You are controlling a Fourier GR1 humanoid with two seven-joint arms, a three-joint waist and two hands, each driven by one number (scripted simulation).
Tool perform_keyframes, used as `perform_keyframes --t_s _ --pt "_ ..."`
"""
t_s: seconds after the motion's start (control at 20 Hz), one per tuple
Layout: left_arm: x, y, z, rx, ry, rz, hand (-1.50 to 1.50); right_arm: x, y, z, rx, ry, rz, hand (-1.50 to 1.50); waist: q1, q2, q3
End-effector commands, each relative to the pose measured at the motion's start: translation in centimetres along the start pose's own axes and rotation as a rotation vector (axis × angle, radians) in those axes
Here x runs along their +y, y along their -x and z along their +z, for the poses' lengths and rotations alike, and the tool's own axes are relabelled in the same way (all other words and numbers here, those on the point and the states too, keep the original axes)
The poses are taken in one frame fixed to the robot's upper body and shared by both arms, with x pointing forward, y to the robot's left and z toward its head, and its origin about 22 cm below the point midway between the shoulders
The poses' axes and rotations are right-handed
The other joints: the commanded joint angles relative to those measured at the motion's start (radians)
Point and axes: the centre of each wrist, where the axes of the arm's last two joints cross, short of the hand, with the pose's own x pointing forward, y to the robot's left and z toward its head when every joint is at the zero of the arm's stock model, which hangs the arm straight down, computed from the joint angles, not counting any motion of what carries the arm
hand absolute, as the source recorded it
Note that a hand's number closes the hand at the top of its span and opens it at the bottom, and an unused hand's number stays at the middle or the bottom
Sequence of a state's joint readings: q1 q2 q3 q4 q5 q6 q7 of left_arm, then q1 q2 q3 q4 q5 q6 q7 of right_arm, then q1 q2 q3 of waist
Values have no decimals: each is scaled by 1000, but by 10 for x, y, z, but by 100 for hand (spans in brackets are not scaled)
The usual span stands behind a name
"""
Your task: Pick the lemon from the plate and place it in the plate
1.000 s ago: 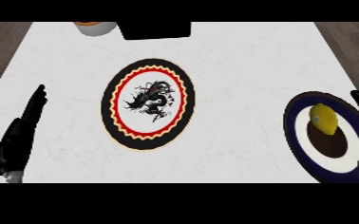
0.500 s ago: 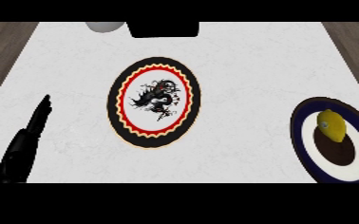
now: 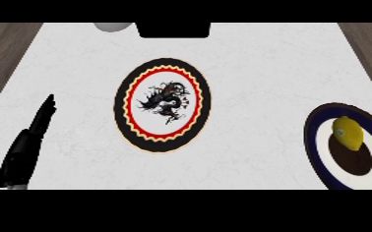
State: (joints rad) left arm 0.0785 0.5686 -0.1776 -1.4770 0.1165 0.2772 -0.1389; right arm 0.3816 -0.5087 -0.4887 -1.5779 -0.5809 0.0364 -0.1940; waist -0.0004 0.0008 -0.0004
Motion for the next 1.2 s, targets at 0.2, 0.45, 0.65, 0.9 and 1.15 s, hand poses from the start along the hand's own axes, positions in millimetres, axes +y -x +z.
perform_keyframes --t_s 0.2,0.45,0.65,0.9,1.15 --pt "7 1 3 -15 11 13 0 0 -12 -43 198 -152 168 -150 13 1 1" --pt "-7 -5 11 -19 26 24 0 5 7 -54 254 -258 235 -150 13 -1 1" --pt "-4 1 -11 -19 6 -5 0 10 15 -72 301 -362 357 -150 13 3 1" --pt "0 -2 -10 -6 -9 -3 0 -6 35 -76 314 -422 369 -150 5 0 1" --pt "-16 -8 6 -9 18 -3 0 28 55 -81 315 -454 377 -150 5 -1 1"
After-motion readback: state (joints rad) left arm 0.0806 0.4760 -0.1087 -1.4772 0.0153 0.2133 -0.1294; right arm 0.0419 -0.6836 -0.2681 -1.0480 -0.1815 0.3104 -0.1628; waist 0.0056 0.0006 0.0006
